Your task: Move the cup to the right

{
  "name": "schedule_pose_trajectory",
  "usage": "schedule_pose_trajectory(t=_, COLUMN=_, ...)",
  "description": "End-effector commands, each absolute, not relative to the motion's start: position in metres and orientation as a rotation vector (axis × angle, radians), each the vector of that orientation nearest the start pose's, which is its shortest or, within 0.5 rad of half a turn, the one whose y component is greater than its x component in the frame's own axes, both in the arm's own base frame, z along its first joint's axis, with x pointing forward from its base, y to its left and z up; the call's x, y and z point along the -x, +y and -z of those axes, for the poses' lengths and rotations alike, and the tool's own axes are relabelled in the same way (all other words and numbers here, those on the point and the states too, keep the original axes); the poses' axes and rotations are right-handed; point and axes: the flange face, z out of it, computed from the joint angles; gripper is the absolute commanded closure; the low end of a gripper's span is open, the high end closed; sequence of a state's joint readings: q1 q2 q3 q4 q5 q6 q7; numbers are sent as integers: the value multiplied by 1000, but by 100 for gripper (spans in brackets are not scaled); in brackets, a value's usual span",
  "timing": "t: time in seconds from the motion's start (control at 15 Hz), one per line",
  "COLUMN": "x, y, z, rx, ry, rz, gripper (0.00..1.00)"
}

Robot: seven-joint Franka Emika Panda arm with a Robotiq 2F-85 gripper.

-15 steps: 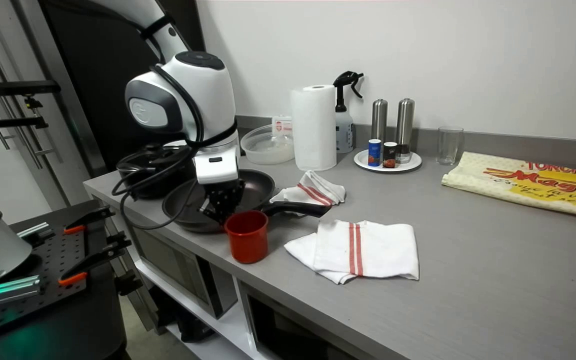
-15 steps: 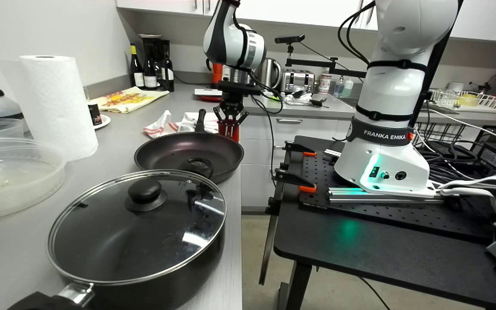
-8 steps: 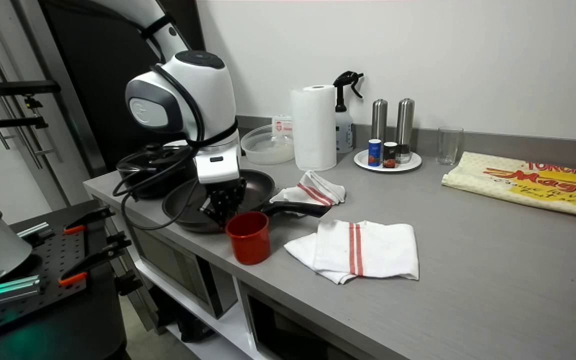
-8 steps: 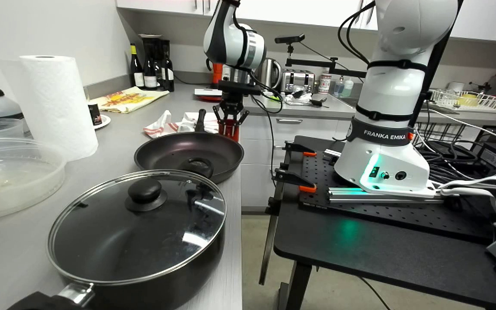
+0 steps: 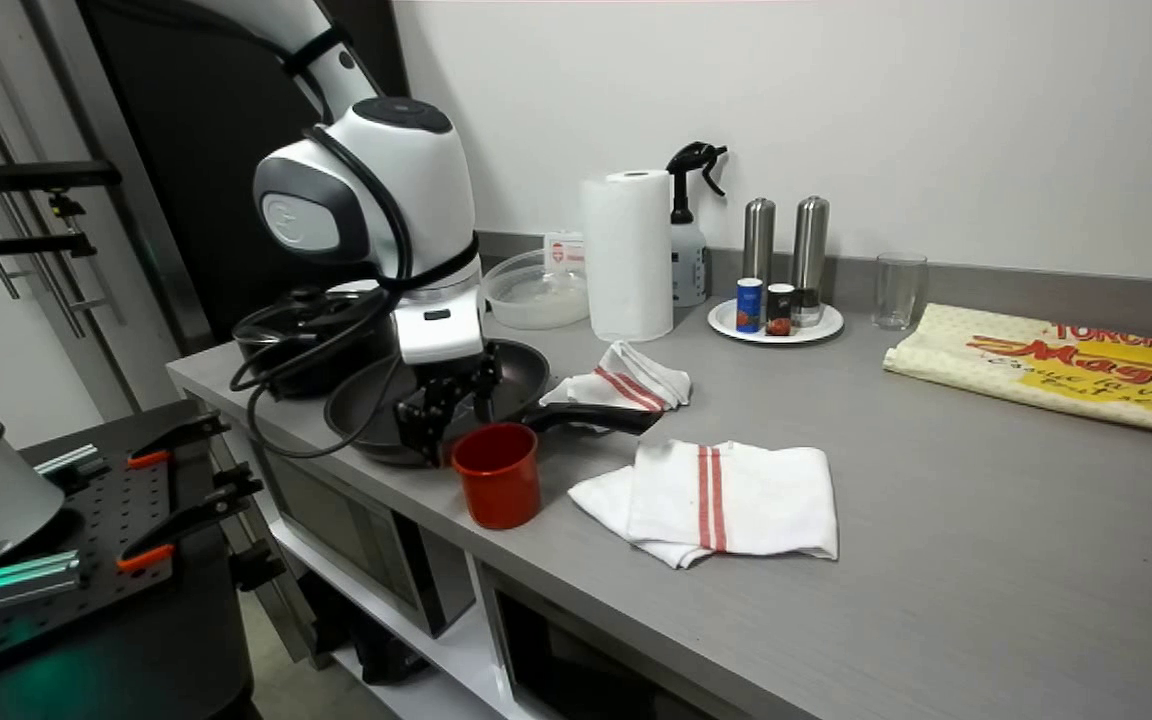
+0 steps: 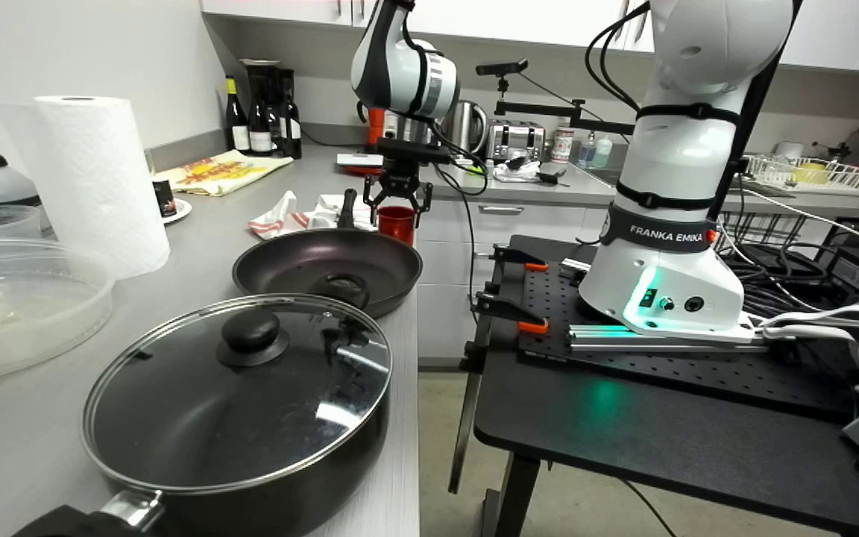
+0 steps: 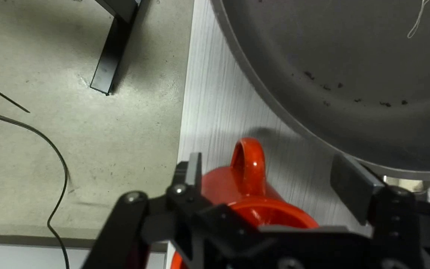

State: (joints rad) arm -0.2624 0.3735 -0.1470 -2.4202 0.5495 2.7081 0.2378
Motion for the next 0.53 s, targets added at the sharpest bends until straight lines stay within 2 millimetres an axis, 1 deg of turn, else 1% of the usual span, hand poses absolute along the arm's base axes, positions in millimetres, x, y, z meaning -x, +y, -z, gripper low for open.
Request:
schedule_pose_trajectory(t=0.0, x=-428, y=-209, z=-156, rx=2510, ry=1599, rz=-39, gripper=0)
schedule_pose_trajectory(t=0.27, x=-423, y=-202, z=-169, rx=2507, ry=1587, rz=-11, gripper=0)
schedule_pose_trajectory(t=0.47, x=-413, y=-191, z=-188, rx=2520, ry=1575, rz=22, gripper=0)
